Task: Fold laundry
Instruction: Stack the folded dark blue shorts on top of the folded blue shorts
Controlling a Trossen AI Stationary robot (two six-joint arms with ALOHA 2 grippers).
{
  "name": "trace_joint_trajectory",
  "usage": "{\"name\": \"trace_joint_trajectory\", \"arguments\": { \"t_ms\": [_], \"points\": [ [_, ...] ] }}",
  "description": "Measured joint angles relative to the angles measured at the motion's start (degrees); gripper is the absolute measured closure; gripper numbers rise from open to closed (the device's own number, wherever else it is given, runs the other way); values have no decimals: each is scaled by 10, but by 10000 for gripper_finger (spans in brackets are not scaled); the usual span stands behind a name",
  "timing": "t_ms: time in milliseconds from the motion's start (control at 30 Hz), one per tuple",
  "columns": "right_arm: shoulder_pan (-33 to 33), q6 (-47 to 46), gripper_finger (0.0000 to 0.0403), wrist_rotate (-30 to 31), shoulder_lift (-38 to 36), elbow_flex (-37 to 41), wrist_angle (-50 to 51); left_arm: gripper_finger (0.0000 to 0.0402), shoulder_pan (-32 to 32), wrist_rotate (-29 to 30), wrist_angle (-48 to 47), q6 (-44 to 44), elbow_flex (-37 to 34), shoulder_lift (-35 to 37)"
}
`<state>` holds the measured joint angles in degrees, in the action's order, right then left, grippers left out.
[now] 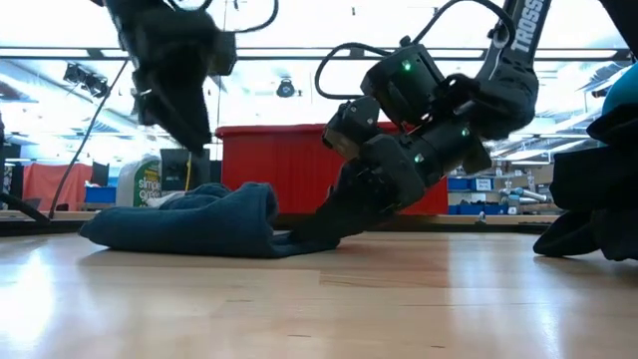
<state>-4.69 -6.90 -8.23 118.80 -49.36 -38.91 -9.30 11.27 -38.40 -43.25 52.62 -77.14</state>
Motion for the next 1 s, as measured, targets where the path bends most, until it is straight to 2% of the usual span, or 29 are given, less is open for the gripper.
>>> {"name": "trace_joint_trajectory", "arguments": {
  "t_ms": [67, 167, 367, 467, 567, 667, 833, 1000],
  "points": [
    [0, 8, 215, -4, -19, 1, 30, 218, -6, -19, 18, 65, -4, 1],
    [0, 28, 215, 12, -61, 2, 79, 229, -4, -19, 21, 111, -28, -19],
    [0, 29, 215, 27, -142, 1, 169, 233, 27, -15, 181, 113, -114, -65],
    [-3, 28, 216, 29, -165, 0, 128, 233, 42, -14, 194, 98, -131, -79],
    [-9, 44, 216, 60, -144, -1, 41, 233, 48, -14, 201, 96, -134, -79],
    [-3, 41, 216, 69, -90, -14, -13, 233, 48, -13, 213, 102, -134, -80],
    [0, 50, 216, 85, -13, -74, -14, 233, 42, -15, 242, 99, -125, -80],
    [8, 49, 216, 86, 36, -107, 47, 233, 42, -15, 225, 88, -124, -80]
  ]
}}
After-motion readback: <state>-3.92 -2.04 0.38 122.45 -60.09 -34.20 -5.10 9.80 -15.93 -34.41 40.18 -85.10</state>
